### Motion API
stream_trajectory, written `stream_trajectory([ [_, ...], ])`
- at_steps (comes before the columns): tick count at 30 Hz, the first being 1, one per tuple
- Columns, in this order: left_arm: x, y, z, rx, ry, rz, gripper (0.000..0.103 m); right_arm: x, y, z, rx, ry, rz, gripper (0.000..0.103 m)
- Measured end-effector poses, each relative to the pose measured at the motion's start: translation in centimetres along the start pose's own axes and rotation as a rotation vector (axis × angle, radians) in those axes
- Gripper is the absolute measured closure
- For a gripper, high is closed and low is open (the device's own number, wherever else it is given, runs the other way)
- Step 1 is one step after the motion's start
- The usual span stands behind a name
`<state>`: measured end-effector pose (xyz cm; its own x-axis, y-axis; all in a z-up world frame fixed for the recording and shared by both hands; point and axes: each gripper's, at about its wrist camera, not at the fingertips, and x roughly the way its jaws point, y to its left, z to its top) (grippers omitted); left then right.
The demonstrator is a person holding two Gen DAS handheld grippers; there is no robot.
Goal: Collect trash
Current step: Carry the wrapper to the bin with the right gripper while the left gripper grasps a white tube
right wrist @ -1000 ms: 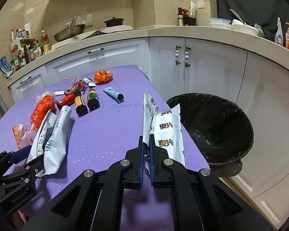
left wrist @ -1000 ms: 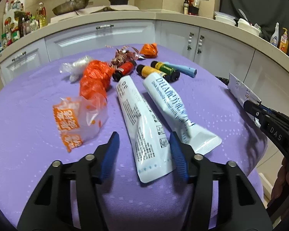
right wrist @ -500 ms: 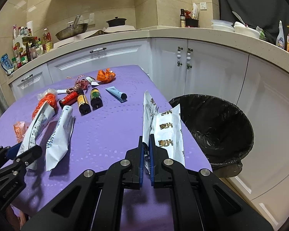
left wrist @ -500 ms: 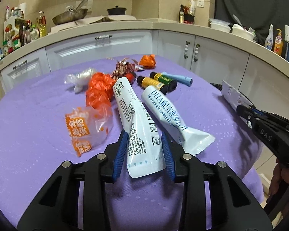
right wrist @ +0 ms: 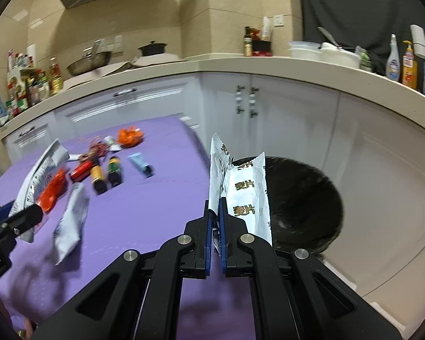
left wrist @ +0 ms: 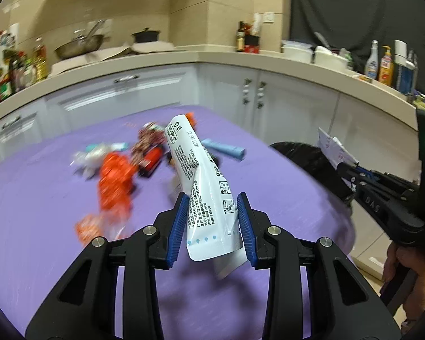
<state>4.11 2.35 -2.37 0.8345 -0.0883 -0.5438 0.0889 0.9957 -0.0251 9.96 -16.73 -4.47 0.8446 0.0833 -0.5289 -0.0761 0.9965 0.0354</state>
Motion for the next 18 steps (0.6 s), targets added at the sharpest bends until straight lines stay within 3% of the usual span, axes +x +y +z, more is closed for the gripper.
stream_trajectory([
  [10,4.8,-7.7,4.4,0.098,-0.008,-0.125,0.068,2.3,-6.0,1.2,0.067,-0.007,-0.087,0.098],
  [18,10.0,-12.9,6.0,0.16,0.03,-0.163,0.068,4.9,-9.2,1.7,0.099,0.002,-0.093,0.098],
])
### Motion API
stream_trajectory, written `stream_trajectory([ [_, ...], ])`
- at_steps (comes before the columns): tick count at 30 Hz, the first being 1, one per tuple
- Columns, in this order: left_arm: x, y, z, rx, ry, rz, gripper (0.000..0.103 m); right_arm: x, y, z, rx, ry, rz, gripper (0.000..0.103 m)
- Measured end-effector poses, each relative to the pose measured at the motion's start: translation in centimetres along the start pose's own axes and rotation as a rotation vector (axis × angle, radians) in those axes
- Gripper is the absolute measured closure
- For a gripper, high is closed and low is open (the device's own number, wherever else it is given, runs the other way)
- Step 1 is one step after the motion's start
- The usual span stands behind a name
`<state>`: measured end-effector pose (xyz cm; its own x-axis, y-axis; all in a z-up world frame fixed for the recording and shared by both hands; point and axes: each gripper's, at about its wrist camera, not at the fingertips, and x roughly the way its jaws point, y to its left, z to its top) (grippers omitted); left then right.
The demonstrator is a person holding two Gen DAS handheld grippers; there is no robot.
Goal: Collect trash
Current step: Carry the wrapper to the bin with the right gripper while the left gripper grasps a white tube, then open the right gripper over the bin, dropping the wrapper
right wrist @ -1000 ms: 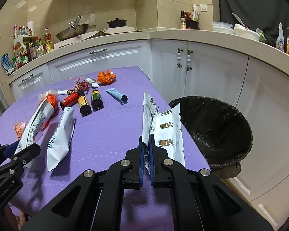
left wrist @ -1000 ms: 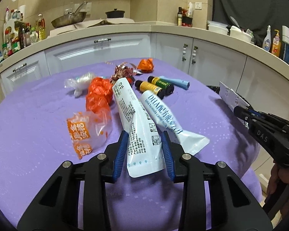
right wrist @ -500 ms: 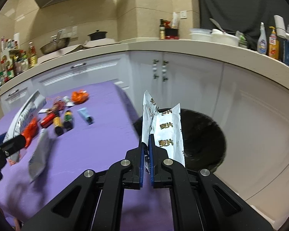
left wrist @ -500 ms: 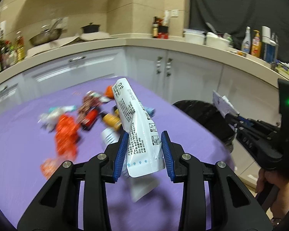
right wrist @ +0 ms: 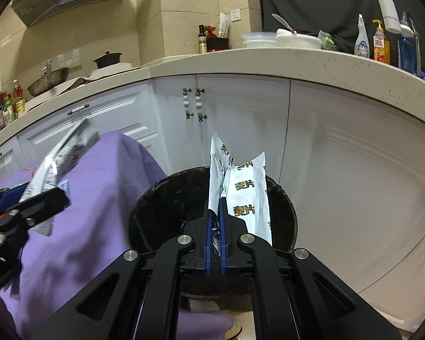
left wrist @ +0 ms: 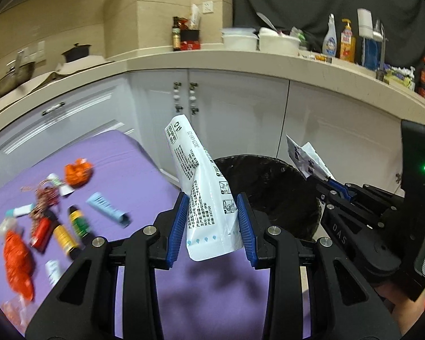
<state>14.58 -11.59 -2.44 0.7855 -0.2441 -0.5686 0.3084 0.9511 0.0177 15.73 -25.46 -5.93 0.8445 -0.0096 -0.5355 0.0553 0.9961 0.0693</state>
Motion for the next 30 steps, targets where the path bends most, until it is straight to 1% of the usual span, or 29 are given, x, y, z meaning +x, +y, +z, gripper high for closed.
stream_trajectory([
  [2,1.8,-0.6,0.6,0.007,0.023,-0.01,0.068,0.9,-0.6,0.3,0.009,0.003,0.005,0.098],
  [5,4.1,-1.1,1.1,0.011,0.056,0.002,0.066,2.5,-1.3,0.5,0.022,0.015,0.026,0.097],
  [6,5.0,-1.2,1.2,0.003,0.067,0.004,0.065,2.9,-1.5,0.5,0.026,0.019,0.028,0.091],
  [7,5.4,-1.3,1.2,0.0,0.074,0.006,0.055,3.2,-1.6,0.4,0.029,0.023,0.029,0.086],
  [8,5.8,-1.3,1.2,-0.006,0.082,0.012,0.045,3.4,-1.7,0.4,0.032,0.024,0.027,0.078],
  [9,6.0,-1.2,1.1,-0.012,0.083,0.014,0.043,3.6,-1.8,0.3,0.036,0.024,0.023,0.069],
  [10,6.2,-1.3,1.0,-0.016,0.086,0.009,0.043,3.6,-2.0,0.1,0.04,0.024,0.021,0.066],
  [13,6.2,-1.2,0.9,-0.018,0.093,0.007,0.042,3.5,-2.1,-0.2,0.046,0.029,0.015,0.066],
  [18,5.1,-0.7,1.0,-0.029,0.075,0.02,0.042,2.8,-2.4,-0.5,0.064,0.036,0.009,0.066],
  [21,3.7,0.0,0.9,-0.037,0.058,0.031,0.042,1.7,-2.1,-0.4,0.068,0.029,0.004,0.066],
  [23,2.5,0.6,0.7,-0.044,0.048,0.041,0.04,1.2,-1.8,-0.1,0.068,0.028,0.004,0.065],
  [26,0.3,2.0,0.2,-0.064,0.032,0.064,0.036,-0.4,-0.6,0.1,0.063,0.014,0.016,0.062],
  [30,-3.0,4.3,-0.9,-0.092,0.011,0.116,0.036,-2.1,1.8,0.2,0.037,-0.006,0.052,0.061],
])
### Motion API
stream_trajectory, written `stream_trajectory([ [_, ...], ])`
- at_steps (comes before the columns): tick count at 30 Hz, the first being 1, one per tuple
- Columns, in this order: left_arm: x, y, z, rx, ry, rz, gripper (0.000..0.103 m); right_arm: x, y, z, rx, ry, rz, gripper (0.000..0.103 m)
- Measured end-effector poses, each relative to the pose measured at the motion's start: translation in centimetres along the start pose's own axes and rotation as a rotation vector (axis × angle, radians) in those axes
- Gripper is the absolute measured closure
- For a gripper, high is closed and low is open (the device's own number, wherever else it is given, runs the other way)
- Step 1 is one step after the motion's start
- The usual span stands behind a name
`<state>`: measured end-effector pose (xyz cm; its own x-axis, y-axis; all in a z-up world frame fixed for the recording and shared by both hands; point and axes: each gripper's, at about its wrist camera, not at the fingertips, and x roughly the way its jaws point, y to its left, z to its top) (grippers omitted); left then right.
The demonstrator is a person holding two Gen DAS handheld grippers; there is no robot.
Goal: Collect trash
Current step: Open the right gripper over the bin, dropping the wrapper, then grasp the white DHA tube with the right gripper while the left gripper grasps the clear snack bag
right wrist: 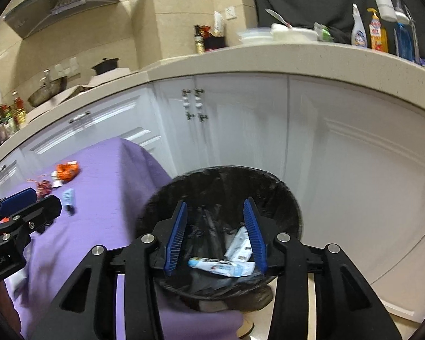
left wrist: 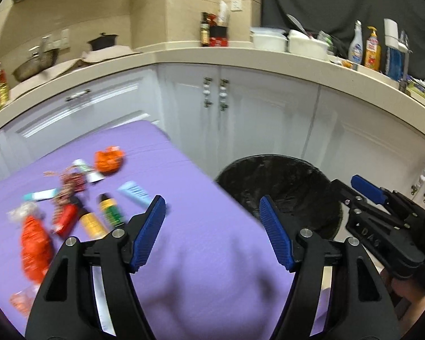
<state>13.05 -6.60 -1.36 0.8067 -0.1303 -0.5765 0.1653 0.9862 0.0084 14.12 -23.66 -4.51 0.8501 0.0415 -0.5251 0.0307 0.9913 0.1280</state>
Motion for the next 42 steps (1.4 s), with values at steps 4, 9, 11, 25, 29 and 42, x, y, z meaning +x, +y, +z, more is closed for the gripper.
stream_trajectory([
  [4,-2.9,2.8,-1.3,-0.026,-0.012,0.053,0.036,-1.5,3.2,-0.5,-0.031,-0.007,0.061,0.059],
  [9,-6.6,6.8,-3.8,-0.06,-0.024,0.138,0.036,-3.0,8.2,-1.9,-0.097,0.001,0.155,0.058],
  [11,-8.0,8.0,-4.7,-0.068,-0.029,0.17,0.036,-3.6,10.3,-2.4,-0.131,0.006,0.195,0.058],
  [25,-12.5,15.8,-10.4,-0.154,-0.014,0.327,0.032,-4.9,19.9,-6.6,-0.288,0.049,0.345,0.056],
  [29,-12.6,16.9,-11.2,-0.165,-0.007,0.341,0.032,-4.2,20.9,-7.6,-0.307,0.067,0.339,0.056],
  [42,-10.3,16.6,-11.5,-0.158,0.013,0.273,0.032,-3.4,20.8,-8.9,-0.32,0.108,0.328,0.074],
])
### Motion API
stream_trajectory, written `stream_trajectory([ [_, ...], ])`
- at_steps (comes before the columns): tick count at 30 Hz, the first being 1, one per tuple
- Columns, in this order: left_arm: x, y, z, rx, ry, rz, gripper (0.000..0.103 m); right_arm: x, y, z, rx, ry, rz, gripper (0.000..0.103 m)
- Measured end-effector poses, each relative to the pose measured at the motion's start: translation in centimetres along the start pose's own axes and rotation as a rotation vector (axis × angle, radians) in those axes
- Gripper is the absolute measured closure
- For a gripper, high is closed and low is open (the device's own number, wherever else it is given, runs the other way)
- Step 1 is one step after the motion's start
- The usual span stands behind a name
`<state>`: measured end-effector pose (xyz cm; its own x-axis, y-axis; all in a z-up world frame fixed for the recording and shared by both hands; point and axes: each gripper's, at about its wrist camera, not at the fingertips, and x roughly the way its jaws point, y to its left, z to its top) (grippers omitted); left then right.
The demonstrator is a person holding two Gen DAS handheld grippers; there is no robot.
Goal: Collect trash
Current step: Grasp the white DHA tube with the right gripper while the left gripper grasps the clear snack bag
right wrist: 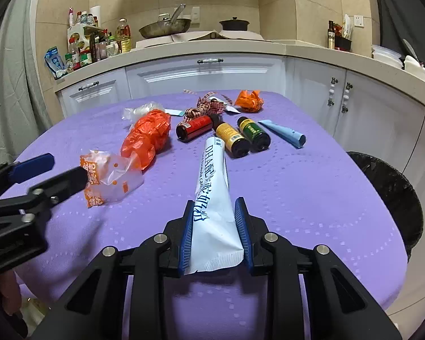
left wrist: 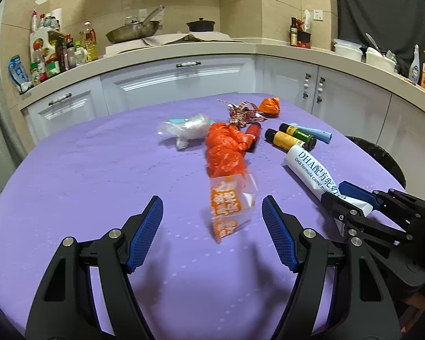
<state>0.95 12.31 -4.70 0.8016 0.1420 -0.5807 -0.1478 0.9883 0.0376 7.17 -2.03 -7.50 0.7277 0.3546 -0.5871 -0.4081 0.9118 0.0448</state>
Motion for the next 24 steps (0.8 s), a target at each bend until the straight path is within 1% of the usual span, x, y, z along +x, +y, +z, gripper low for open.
stream_trajectory([
  [3,0.7,-0.4,0.1,0.002,0.004,-0.011,0.034,-0.4,-0.6,0.0,0.01,-0.008,-0.011,0.074],
  [5,1.1,-0.7,0.1,0.006,0.009,-0.018,0.044,-0.6,-1.1,-0.1,0.014,-0.011,-0.018,0.074],
  [8,1.7,-1.0,0.0,0.019,0.024,-0.024,0.053,-0.9,-1.8,-0.2,0.025,-0.014,-0.033,0.074],
  [10,2.0,-1.3,-0.2,0.024,0.034,-0.031,0.069,-1.0,-2.2,-0.3,0.032,-0.014,-0.04,0.074],
  [12,2.1,-1.4,-0.4,0.026,0.037,-0.037,0.077,-1.1,-2.6,-0.4,0.04,-0.015,-0.047,0.074],
  [16,1.6,-1.8,-0.5,0.047,0.012,-0.04,0.085,-1.3,-3.5,-0.5,0.055,-0.018,-0.062,0.074],
  [17,1.4,-1.9,-0.5,0.049,0.008,-0.04,0.095,-1.4,-3.7,-0.5,0.058,-0.02,-0.065,0.074],
  [18,1.3,-1.9,-0.5,0.051,0.007,-0.05,0.1,-1.5,-3.8,-0.4,0.059,-0.022,-0.068,0.074],
  [24,0.4,-2.1,-0.5,0.043,-0.004,-0.061,0.1,-2.1,-4.9,-0.4,0.074,-0.034,-0.089,0.074],
])
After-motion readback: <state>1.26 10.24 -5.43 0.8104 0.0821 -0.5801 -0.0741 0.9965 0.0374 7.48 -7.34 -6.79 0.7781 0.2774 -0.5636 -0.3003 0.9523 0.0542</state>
